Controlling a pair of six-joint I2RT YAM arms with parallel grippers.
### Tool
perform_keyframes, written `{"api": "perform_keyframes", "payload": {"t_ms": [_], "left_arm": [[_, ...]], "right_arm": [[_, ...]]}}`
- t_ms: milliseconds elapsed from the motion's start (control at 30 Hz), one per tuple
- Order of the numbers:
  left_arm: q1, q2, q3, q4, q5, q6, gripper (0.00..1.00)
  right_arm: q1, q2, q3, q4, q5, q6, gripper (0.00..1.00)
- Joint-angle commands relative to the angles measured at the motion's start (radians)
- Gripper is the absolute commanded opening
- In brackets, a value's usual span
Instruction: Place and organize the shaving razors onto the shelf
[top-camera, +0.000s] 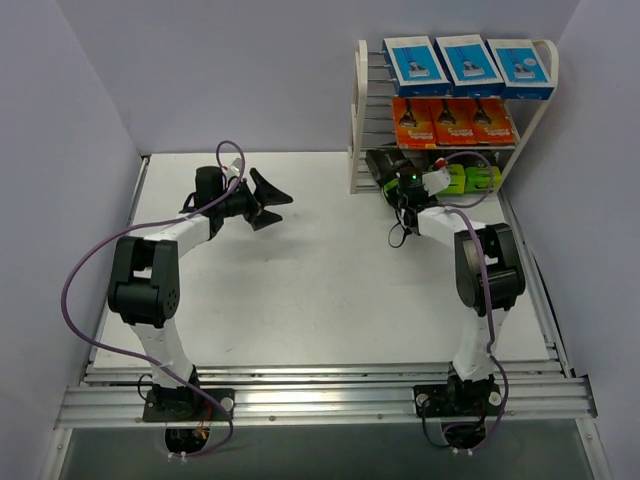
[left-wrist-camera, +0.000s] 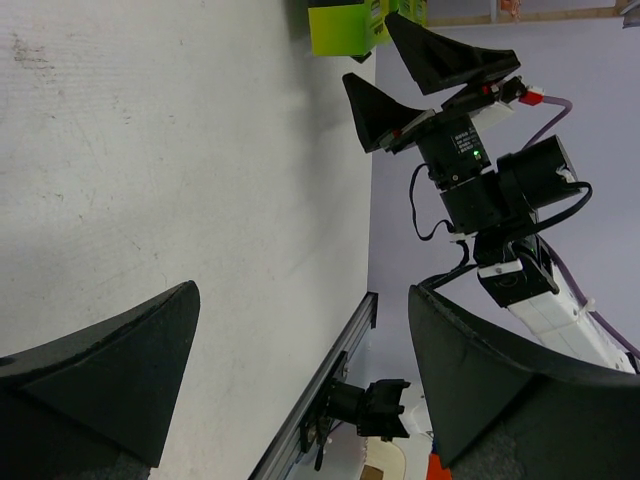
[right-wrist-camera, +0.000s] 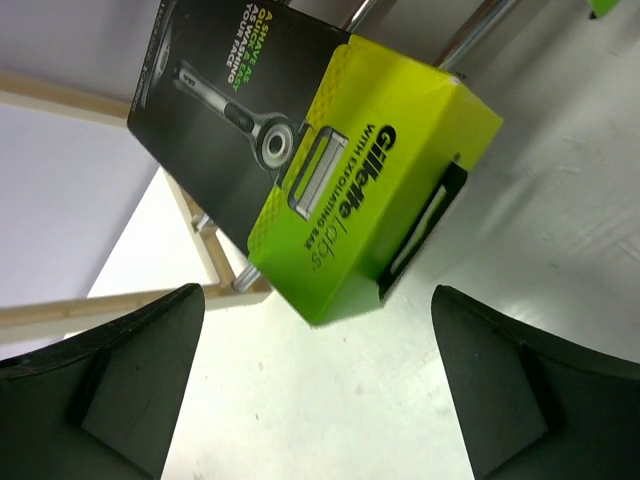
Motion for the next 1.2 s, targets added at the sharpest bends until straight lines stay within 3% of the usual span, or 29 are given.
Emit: {"api": "perform_keyframes", "payload": {"t_ms": [0,333,467,533,600,633,700,733,800,833,967,1167], "left_arm": [[0.009,-0.022,0.005,0.048,0.008,0.021,0.94],[-0.053,-0.029,0.046,-0.093,-0.083,0.145,0.94],[-0.109,-0.016,0.081,-0.164,-0.177,0.198,0.94],[-0.138,0.009,0.109,-0.153,-0.202,0.172,1.00],[-0.159,0.027,0.135,-0.143,-0.228,0.147,0.90],[-0.172,0.055,0.150,-0.127,-0.245,0.136,0.80],[-0.208,0.095,0.222,-0.109,-0.259,0.104,0.68],[-0.221,0.147,0.257,-0.106,-0.259,0.095,0.54],[-0.250,0.202,0.372,-0.113,-0.260,0.072,0.42],[-0.258,0.255,0.411,-0.120,-0.268,0.064,0.28],[-0.287,0.378,0.584,-0.132,-0.302,0.029,0.03],[-0.345,0.527,0.788,-0.092,-0.389,-0.046,0.02]], "right_arm": [[0.006,-0.124,-0.051,0.035,0.007,-0.038,0.92],[-0.020,-0.315,-0.267,-0.010,-0.078,-0.130,0.97],[-0.029,-0.394,-0.396,0.001,-0.144,-0.180,0.80],[-0.029,-0.431,-0.470,0.000,-0.174,-0.216,0.75],[-0.025,-0.452,-0.540,0.020,-0.208,-0.255,0.71],[-0.022,-0.457,-0.557,0.018,-0.223,-0.272,0.69],[-0.019,-0.477,-0.606,0.009,-0.236,-0.305,0.68],[-0.017,-0.486,-0.623,0.007,-0.236,-0.327,0.67],[-0.017,-0.529,-0.652,-0.008,-0.289,-0.338,0.67],[-0.012,-0.547,-0.680,-0.020,-0.305,-0.346,0.67],[0.003,-0.658,-0.747,-0.060,-0.320,-0.361,0.66],[0.014,-0.799,-0.806,-0.146,-0.346,-0.381,0.66]]}}
